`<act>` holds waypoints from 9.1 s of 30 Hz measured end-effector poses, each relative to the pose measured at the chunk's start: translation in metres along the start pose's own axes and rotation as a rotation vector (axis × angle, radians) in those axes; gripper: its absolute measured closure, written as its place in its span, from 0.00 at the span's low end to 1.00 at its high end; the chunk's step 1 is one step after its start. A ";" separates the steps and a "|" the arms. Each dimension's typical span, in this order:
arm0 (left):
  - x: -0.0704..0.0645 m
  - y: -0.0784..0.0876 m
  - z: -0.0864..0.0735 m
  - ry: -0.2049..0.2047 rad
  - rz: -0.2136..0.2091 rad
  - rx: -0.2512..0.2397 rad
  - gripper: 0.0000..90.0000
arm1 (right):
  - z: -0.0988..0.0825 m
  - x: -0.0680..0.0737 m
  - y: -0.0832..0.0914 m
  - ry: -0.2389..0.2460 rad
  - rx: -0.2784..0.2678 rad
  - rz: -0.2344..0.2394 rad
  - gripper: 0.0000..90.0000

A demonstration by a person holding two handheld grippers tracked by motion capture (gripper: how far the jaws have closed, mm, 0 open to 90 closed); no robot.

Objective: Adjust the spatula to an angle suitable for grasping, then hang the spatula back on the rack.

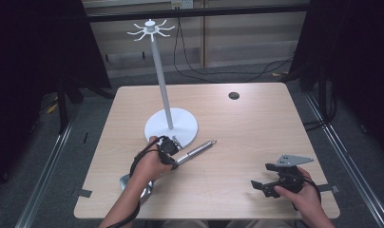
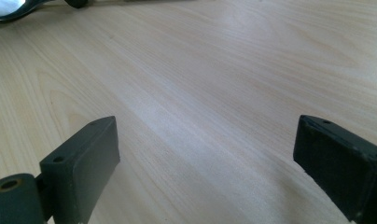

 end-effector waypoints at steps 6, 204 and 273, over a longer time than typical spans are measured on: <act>0.001 0.002 0.000 -0.010 -0.012 -0.018 0.84 | -0.001 -0.001 0.000 -0.002 0.002 -0.001 0.08; 0.070 0.186 0.034 0.391 0.169 -0.920 0.84 | 0.004 0.003 -0.010 0.014 0.005 0.036 0.06; 0.061 0.147 0.025 0.369 0.188 -0.803 0.26 | 0.004 0.007 -0.013 0.026 0.014 0.051 0.06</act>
Point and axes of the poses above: each handheld gripper's, and its own axes: y roughly backward along the jaws, z roughly out of its top, x roughly to its left, the point moved 8 cm from there along -y, roughly forward along the jaws, and after that the axes turned 6 degrees about z, right-handed, at the moved point
